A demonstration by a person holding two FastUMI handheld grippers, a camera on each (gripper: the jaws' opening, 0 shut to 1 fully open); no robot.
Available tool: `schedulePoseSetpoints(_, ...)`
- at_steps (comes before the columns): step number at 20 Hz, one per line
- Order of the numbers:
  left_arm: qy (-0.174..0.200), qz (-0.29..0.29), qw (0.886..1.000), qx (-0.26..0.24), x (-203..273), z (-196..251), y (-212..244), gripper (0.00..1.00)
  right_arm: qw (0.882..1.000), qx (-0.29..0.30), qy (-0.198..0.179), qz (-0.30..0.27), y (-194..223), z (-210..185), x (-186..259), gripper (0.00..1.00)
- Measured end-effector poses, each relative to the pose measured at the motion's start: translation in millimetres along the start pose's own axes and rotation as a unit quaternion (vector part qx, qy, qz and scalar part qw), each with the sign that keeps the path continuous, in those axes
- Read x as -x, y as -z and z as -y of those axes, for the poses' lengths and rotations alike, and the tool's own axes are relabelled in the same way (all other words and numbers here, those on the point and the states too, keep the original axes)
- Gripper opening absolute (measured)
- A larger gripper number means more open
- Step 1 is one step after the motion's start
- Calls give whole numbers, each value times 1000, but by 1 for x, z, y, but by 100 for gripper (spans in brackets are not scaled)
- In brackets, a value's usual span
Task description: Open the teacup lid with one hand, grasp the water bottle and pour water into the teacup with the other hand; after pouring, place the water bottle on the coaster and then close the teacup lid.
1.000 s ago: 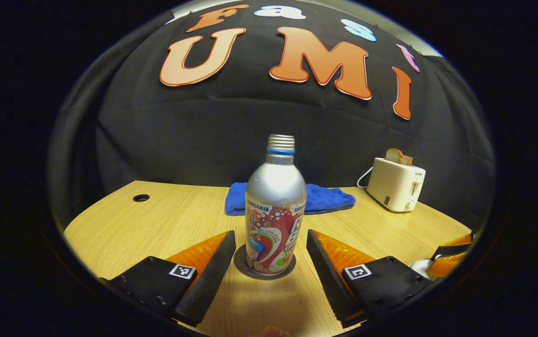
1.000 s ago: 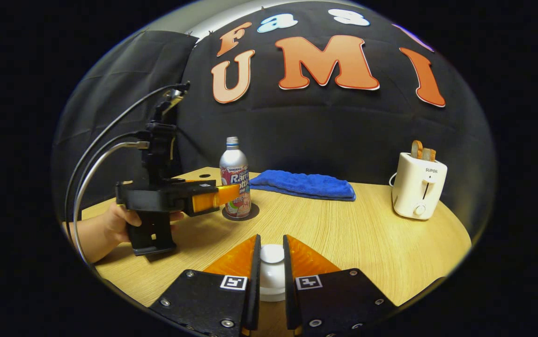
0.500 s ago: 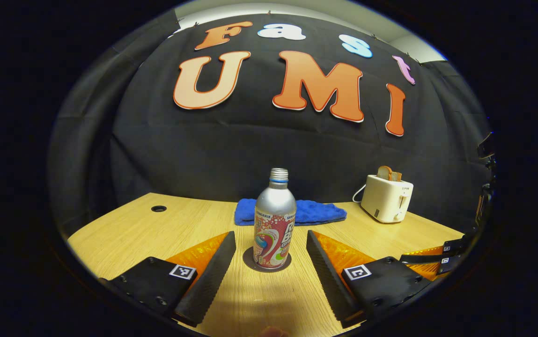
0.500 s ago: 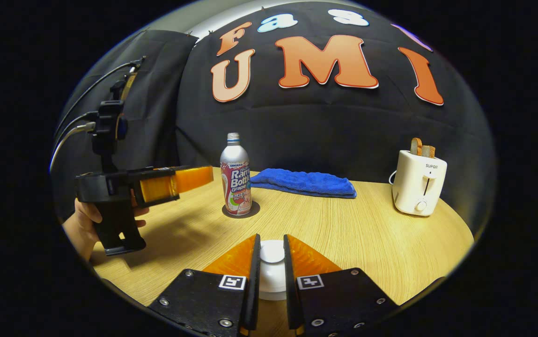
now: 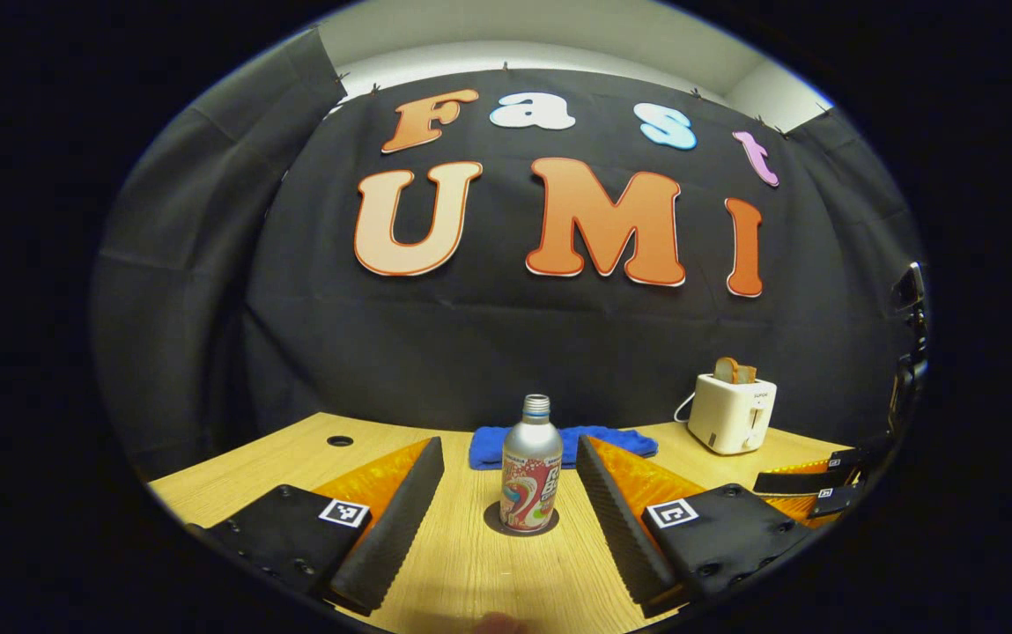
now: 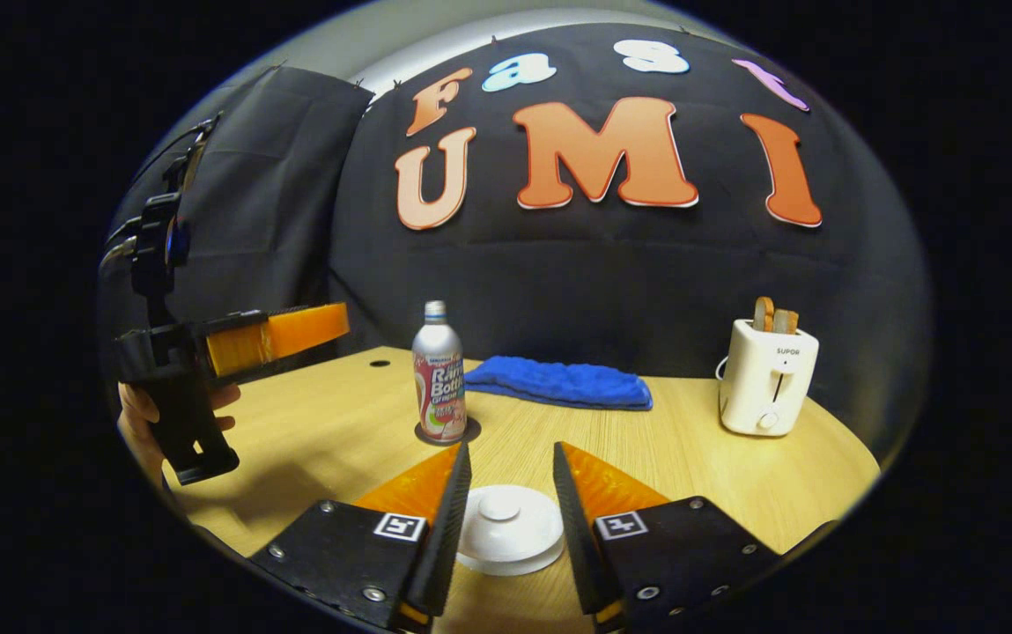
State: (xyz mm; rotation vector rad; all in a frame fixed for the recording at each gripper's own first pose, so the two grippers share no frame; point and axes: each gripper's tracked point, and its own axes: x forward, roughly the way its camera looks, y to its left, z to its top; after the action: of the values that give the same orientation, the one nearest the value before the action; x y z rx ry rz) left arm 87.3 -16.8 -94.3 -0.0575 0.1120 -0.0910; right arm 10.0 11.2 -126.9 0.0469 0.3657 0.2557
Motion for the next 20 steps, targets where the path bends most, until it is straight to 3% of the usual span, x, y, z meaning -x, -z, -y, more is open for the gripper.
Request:
schedulePoseSetpoints(3, -13, 13, 1000, -7, 9, -5, -16, 100, 999, 3, 18, 35, -21, 11, 1, 80)
schedulePoseSetpoints(5, -15, 23, 1000, -3, 15, -6, -29, 97, 998, 6, 35, 54, -33, 22, 4, 85)
schedulePoseSetpoints(11, -41, 40, 998, -20, 37, -13, -55, 99, 992, 15, 66, 104, -63, 40, 14, 88)
schedulePoseSetpoints(20, -61, 61, 996, -36, 65, -17, -73, 99, 987, 28, 98, 124, -77, 53, 26, 89)
